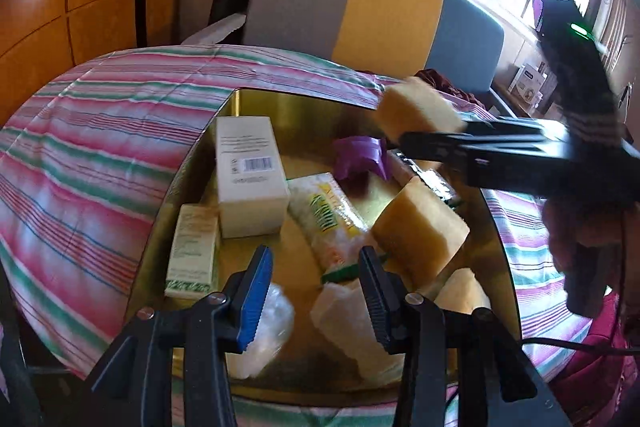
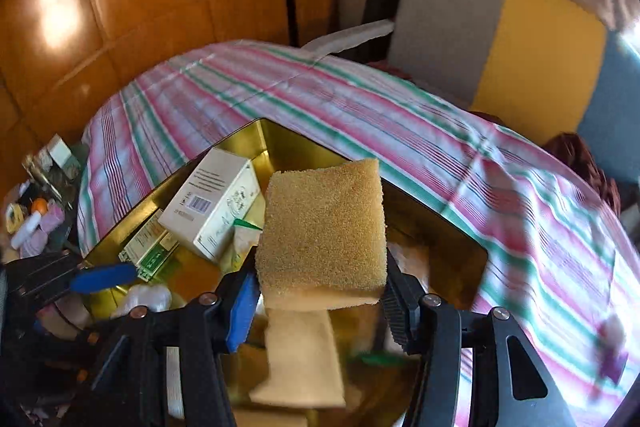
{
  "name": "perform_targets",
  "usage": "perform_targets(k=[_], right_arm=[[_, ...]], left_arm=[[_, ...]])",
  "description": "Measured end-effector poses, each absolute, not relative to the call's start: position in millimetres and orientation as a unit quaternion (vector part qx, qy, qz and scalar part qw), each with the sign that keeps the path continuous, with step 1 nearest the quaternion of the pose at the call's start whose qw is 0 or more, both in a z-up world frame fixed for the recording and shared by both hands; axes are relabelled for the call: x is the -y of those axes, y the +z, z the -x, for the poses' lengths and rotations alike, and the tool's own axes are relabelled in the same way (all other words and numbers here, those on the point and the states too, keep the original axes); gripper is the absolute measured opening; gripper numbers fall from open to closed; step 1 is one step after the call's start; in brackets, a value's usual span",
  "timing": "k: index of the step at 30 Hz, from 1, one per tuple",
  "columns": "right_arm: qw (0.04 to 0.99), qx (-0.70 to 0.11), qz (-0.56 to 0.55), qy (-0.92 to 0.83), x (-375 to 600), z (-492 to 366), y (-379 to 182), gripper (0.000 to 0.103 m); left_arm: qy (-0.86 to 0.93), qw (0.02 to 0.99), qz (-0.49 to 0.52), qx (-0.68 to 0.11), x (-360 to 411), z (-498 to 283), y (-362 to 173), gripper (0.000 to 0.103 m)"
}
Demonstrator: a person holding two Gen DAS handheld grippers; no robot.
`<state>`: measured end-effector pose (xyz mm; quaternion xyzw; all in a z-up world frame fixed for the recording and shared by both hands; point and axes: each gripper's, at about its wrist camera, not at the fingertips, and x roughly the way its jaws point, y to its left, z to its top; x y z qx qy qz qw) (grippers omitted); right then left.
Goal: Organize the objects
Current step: 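Open the right tool over the gold tray to drop the yellow sponge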
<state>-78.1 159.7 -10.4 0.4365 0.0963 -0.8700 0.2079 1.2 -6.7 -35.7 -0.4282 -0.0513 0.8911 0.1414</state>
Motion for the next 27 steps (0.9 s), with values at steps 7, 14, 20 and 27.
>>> perform_targets(k=[7,14,20,27], right_arm=[[0.195,-0.092,-0.48,-0.85,-125,121,-27,0.057],[0.172,-0.009,-0.48,-0.86,-133,137,-26,0.084],[0.176,0.018,-0.454,-0.873,-152,115,-5,0.084],[0.15,0.016,-0.439,-0.886,-193,84,9,0.084]], left_arm=[[0.893,0.133,0.426,0.058,26,-9,-37,0.045],[0.886,0.121,0.438,0.086,44,-7,-42,0.045],[0.884,0.122,0.443,0.09,39,-8,-46,0.045],[0.881,0.145,0.444,0.075,14,-9,-42,0.045]])
